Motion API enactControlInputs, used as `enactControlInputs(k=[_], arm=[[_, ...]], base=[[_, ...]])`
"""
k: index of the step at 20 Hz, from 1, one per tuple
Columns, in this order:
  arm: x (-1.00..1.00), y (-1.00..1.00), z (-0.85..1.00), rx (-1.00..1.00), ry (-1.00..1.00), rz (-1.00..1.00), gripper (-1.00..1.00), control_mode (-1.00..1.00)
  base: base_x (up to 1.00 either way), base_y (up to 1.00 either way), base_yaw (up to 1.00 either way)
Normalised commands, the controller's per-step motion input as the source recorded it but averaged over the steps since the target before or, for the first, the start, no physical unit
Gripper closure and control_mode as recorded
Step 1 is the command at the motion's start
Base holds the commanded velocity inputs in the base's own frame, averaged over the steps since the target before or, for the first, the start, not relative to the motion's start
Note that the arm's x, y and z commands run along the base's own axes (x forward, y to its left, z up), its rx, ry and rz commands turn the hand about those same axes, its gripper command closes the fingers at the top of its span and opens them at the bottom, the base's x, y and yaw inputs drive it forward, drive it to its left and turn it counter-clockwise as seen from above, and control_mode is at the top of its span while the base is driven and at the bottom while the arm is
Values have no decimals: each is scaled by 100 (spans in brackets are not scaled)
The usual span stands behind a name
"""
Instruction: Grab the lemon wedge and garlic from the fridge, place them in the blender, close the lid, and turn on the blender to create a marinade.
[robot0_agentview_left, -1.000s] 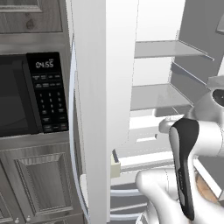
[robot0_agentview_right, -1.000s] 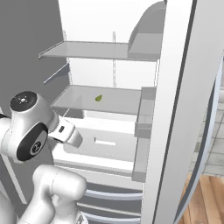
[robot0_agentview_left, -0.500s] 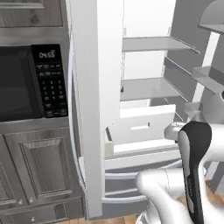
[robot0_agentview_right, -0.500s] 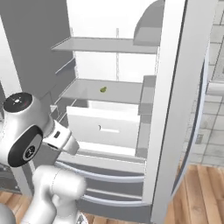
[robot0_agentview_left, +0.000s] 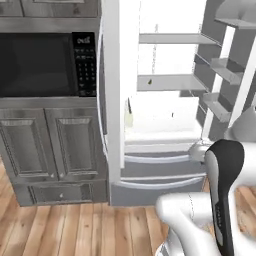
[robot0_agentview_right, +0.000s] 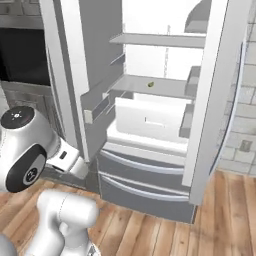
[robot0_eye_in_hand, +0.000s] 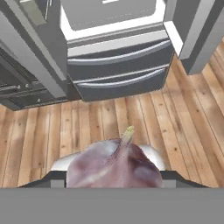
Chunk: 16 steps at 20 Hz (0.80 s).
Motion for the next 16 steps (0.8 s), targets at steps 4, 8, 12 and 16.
enactControlInputs(k=[4,8,12,16], arm=[[0,0,0,0,0,0,100,100],[0,0,0,0,0,0,100,100],[0,0,0,0,0,0,100,100],[0,0,0,0,0,0,100,100]], base=[[-80,24,56],[-48,7,66],[-22,1,76],[-9,0,82]])
